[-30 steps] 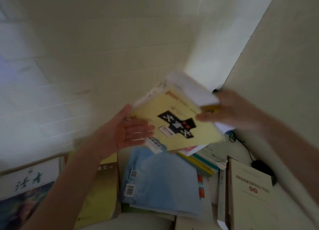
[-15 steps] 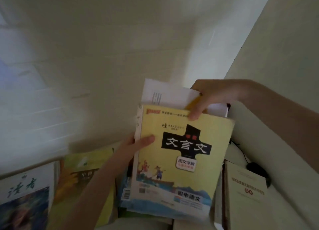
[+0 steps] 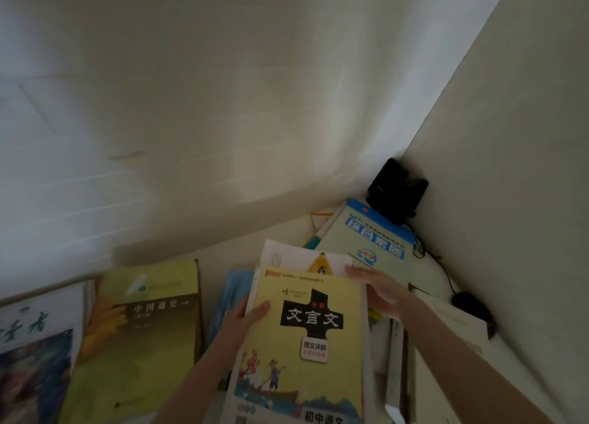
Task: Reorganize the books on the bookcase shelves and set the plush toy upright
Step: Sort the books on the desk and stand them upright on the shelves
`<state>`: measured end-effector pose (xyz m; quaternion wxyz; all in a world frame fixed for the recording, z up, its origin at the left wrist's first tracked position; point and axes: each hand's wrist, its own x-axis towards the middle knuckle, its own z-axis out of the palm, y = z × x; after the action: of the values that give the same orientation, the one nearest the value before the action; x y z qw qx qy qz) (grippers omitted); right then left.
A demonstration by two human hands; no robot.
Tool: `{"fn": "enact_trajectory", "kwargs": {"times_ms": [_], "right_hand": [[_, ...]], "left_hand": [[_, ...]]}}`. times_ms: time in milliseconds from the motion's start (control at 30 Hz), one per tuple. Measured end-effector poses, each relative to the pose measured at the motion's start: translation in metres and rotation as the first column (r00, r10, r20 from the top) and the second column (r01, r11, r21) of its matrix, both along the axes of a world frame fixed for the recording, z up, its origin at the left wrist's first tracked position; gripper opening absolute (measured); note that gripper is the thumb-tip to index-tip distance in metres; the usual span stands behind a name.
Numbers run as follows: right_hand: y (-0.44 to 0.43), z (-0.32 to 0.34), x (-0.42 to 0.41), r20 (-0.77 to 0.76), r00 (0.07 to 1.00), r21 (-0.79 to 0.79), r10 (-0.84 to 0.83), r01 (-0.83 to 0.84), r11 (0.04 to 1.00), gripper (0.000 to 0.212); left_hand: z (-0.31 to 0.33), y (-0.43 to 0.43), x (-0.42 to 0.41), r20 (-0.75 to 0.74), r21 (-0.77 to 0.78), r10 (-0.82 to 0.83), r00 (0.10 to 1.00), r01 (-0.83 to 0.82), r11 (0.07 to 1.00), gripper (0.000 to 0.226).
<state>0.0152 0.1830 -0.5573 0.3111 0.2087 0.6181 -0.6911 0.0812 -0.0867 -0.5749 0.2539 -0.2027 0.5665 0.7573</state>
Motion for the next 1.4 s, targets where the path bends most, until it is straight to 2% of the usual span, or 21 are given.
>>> {"fn": "enact_trajectory", "kwargs": {"times_ms": [133,233,333,433,600,667,833,967,1000,1100,1233,1267,1333,1400], "right_hand": [[-0.001,0.007,0.003,-0.071,0.988,-0.009,-0.135,0.135,0.991,0.023],[-0.002,0.016,0.006,-0.156,0.975,-0.04,-0.159,0.155,0.987,0.007],[-0.008,0.029,0.002,-0.267,0.947,0.015,-0.181,0.192,0.981,0.009],[-0.006,0.044,-0.009,-0.304,0.916,0.017,-0.26,0.278,0.96,0.009],[0.027,0.064,-0.029,-0.447,0.831,0.131,-0.332,0.428,0.894,0.007],[0.035,0.069,-0.029,-0.455,0.817,0.131,-0.354,0.455,0.881,0.01],[0.034,0.091,-0.025,-0.502,0.782,0.095,-0.37,0.476,0.875,0.02],[0.032,0.146,-0.021,-0.65,0.682,0.069,-0.334,0.492,0.868,0.008],[0.031,0.161,-0.021,-0.68,0.658,0.051,-0.323,0.482,0.875,0.008],[0.026,0.192,-0.02,-0.72,0.628,0.035,-0.296,0.458,0.888,0.011],[0.019,0.212,-0.022,-0.745,0.634,0.068,-0.205,0.378,0.923,0.008],[0.017,0.216,-0.023,-0.745,0.638,0.068,-0.194,0.362,0.93,0.008],[0.012,0.222,-0.025,-0.735,0.656,0.069,-0.172,0.324,0.944,0.007],[0.007,0.223,-0.027,-0.71,0.685,0.063,-0.16,0.288,0.956,0.007]], "left_hand": [[-0.003,0.0,-0.001,-0.058,-0.015,-0.001,0.998,0.0,1.0,0.033],[-0.002,-0.001,-0.002,-0.082,-0.045,0.0,0.997,-0.003,0.999,0.028],[0.001,0.0,-0.008,-0.12,-0.08,0.01,0.993,-0.019,0.997,0.026],[0.002,-0.001,-0.018,-0.173,-0.107,0.042,0.984,-0.061,0.992,0.027],[-0.009,-0.014,-0.018,-0.11,-0.126,0.223,0.969,-0.236,0.964,0.02],[-0.015,-0.017,-0.019,-0.109,-0.198,0.251,0.962,-0.269,0.943,0.022],[-0.024,-0.012,-0.032,-0.196,-0.437,0.176,0.965,-0.247,0.865,0.022],[-0.036,-0.01,-0.037,-0.158,-0.528,0.182,0.971,-0.239,0.815,0.033],[-0.041,-0.011,-0.037,-0.151,-0.566,0.171,0.974,-0.227,0.793,0.037],[-0.041,-0.007,-0.041,-0.187,-0.74,0.053,0.981,-0.176,0.649,0.059],[-0.007,0.014,-0.055,-0.435,-0.626,-0.162,0.886,-0.168,0.762,0.058],[0.007,0.021,-0.06,-0.472,-0.559,-0.182,0.863,-0.133,0.818,0.06],[0.04,0.036,-0.071,-0.51,-0.322,-0.171,0.843,-0.003,0.947,0.068],[0.067,0.048,-0.083,-0.521,-0.189,-0.163,0.838,0.073,0.979,0.068]]}}
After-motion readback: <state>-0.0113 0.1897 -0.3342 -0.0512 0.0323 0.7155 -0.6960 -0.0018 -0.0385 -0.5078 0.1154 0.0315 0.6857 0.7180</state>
